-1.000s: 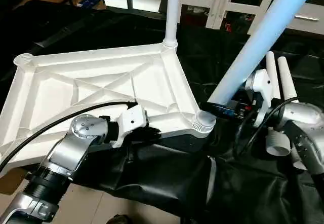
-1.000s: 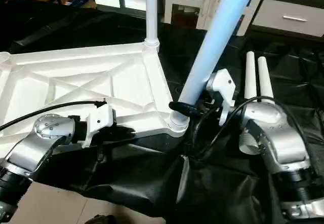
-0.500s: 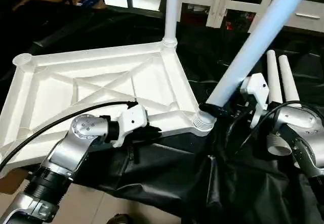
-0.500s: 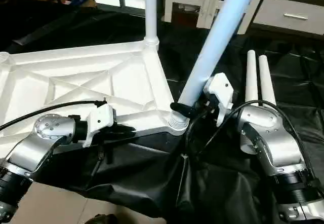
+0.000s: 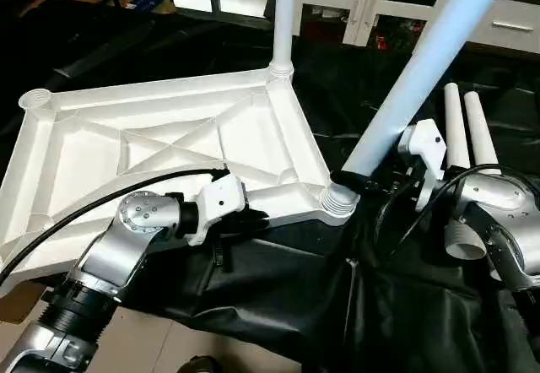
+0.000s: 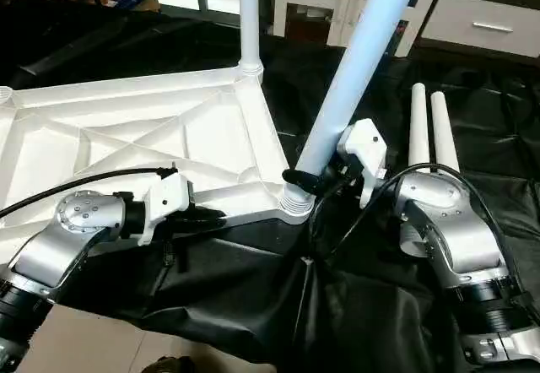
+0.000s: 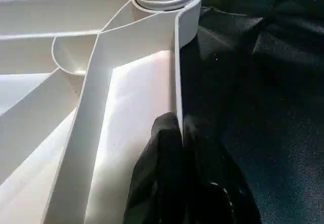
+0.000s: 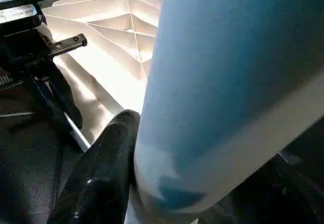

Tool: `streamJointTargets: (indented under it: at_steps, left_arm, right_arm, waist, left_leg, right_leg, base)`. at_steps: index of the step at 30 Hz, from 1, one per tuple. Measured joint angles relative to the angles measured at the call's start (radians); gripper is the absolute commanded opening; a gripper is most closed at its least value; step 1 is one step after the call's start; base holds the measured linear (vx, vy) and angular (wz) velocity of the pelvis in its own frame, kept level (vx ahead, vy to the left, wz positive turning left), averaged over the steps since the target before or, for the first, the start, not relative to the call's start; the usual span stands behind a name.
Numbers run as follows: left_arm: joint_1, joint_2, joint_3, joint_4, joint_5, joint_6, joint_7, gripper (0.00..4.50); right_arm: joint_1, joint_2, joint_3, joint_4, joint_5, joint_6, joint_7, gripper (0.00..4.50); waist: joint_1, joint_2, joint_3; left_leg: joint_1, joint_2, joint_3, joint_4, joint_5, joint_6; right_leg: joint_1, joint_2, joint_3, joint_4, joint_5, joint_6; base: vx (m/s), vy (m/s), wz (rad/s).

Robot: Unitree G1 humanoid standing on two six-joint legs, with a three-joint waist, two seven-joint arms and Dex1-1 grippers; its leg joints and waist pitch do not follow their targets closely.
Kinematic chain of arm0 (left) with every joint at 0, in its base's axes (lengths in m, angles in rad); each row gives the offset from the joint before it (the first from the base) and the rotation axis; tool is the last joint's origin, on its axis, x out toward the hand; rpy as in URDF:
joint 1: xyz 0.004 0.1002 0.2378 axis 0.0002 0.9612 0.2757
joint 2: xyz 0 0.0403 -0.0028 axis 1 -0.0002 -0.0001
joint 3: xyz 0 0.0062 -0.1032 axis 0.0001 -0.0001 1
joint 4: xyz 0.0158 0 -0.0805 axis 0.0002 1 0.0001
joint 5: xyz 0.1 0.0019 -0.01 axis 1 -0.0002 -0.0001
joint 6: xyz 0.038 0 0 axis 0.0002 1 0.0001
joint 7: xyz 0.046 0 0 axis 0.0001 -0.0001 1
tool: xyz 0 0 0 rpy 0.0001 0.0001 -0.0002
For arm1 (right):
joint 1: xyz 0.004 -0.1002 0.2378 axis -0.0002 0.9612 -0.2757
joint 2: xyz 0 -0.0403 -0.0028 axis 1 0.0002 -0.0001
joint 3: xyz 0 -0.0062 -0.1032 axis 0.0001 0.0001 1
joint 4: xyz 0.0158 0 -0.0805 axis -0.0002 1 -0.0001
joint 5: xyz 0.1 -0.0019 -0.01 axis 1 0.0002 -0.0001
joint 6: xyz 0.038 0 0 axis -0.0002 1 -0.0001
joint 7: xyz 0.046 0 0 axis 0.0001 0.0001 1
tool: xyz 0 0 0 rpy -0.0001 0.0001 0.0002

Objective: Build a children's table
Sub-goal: Insert table leg to table base

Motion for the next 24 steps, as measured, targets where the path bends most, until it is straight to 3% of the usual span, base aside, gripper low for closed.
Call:
streamJointTargets:
  at_steps: [24]
  left_arm:
    - [0.004,0.008,0.003,0.001,0.001,0.0,0.012,0.0]
  right_arm:
    - [0.005,0.055,0.01,0.0,-0.037,-0.019,-0.048,2.34]
  waist:
    - [-0.016,-0.002,-0.001]
  left_leg:
    - [0.0,0.0,0.0,0.003,-0.001,-0.002]
  right_leg:
    - [0.001,-0.001,0.001,0.003,0.0,0.0]
  base:
    - [0.0,0.0,0.0]
